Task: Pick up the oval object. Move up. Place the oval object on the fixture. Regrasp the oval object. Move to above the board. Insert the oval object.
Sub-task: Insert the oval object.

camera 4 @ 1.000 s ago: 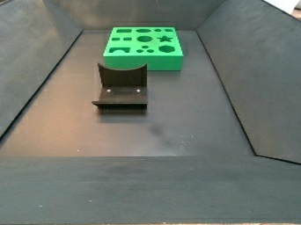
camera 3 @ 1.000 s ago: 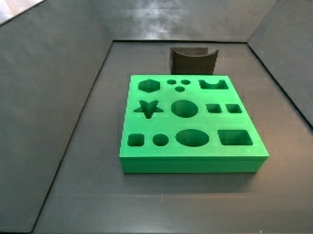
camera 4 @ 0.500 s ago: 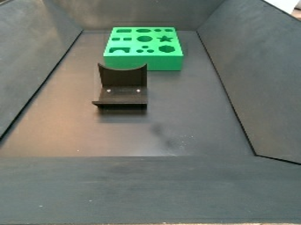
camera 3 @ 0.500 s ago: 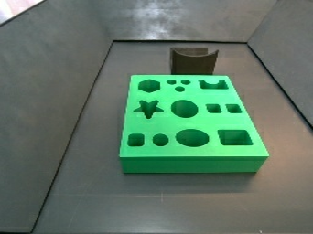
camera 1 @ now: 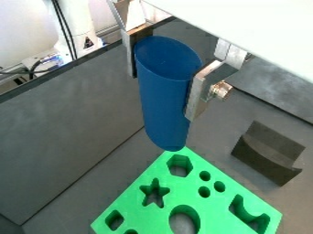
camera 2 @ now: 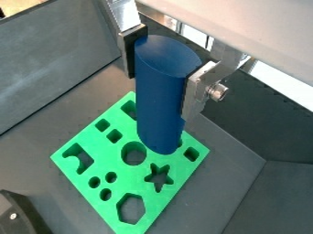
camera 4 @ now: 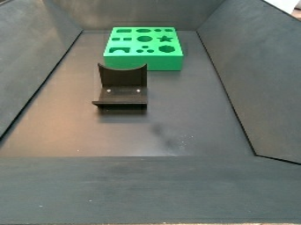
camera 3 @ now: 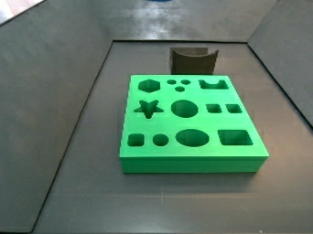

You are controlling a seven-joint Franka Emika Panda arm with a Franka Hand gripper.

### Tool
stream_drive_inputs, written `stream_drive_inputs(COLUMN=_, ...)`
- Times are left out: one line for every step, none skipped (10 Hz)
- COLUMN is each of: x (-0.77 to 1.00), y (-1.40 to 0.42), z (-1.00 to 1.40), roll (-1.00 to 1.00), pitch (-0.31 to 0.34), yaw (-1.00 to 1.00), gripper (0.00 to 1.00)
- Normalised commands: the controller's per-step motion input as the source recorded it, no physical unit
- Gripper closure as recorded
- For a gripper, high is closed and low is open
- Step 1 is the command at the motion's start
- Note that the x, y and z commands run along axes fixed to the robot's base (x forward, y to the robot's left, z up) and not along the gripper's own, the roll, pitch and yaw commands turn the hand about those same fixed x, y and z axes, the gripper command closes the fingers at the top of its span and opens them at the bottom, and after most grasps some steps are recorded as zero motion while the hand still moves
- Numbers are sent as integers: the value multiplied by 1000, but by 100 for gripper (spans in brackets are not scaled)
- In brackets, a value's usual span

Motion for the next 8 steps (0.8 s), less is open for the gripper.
stream_drive_inputs(x=123, y=-183, z=-97, roll=0, pitch=0, yaw=106, gripper=100)
stream_drive_inputs(x=206, y=-183, z=-120, roll=0, pitch=0, yaw=97, gripper=100)
stream_drive_inputs(x=291, y=-220, z=-157, roll=0, pitch=0, yaw=71, gripper=100)
stream_drive_inputs(x=300, y=-251, z=-209, roll=0, pitch=0, yaw=69, gripper=100)
stream_drive_inputs(x=337, y=-249, z=-223, roll=0, pitch=0, yaw=57, gripper=100)
stream_drive_inputs(x=314, y=-209, z=-274, roll=0, pitch=0, yaw=63, gripper=100)
stream_drive_inputs(x=283, y=-200, z=-274, roll=0, pitch=0, yaw=63, gripper=100)
stream_drive_inputs(x=174, y=-169, z=-289, roll=0, pitch=-3, yaw=66, gripper=100)
